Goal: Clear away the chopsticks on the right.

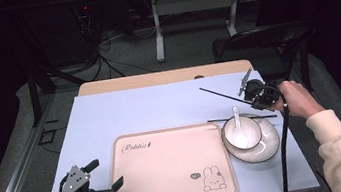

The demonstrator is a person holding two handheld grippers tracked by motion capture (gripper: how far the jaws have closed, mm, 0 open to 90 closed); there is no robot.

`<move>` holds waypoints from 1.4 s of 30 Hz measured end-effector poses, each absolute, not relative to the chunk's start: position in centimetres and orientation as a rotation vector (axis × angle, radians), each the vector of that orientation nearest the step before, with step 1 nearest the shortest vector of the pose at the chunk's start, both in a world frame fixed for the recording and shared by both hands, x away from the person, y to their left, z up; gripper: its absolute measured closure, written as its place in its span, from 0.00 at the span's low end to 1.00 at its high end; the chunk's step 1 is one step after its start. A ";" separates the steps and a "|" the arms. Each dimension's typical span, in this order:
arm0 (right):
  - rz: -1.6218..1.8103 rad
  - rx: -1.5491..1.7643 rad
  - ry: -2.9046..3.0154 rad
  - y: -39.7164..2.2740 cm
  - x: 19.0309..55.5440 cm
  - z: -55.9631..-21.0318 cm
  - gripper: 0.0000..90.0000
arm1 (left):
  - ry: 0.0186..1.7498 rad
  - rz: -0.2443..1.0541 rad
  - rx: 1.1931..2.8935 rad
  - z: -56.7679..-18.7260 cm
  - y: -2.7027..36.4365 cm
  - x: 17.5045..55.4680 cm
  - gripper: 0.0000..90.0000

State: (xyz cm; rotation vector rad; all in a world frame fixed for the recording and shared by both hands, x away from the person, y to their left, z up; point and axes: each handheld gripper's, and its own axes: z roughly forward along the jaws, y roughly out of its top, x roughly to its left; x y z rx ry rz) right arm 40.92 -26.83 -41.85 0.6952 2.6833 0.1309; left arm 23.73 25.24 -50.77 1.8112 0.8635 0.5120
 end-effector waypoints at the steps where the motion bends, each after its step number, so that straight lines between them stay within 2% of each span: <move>1: 0.150 0.729 2.672 -26.4 40.6 -41.4 0.95 | 0.863 0.512 1.812 -50.8 25.2 23.7 0.00; 10: 0.236 0.895 2.654 -24.7 39.1 -39.9 0.95 | 0.861 0.518 1.819 -50.7 25.2 23.7 0.00; 28: 0.375 1.174 2.688 -21.3 36.2 -39.9 0.95 | 0.863 0.521 1.820 -50.7 25.2 23.6 0.00; 42: 0.487 1.262 2.723 -19.2 33.6 -40.5 0.95 | 0.857 0.522 1.820 -50.7 25.2 23.5 0.00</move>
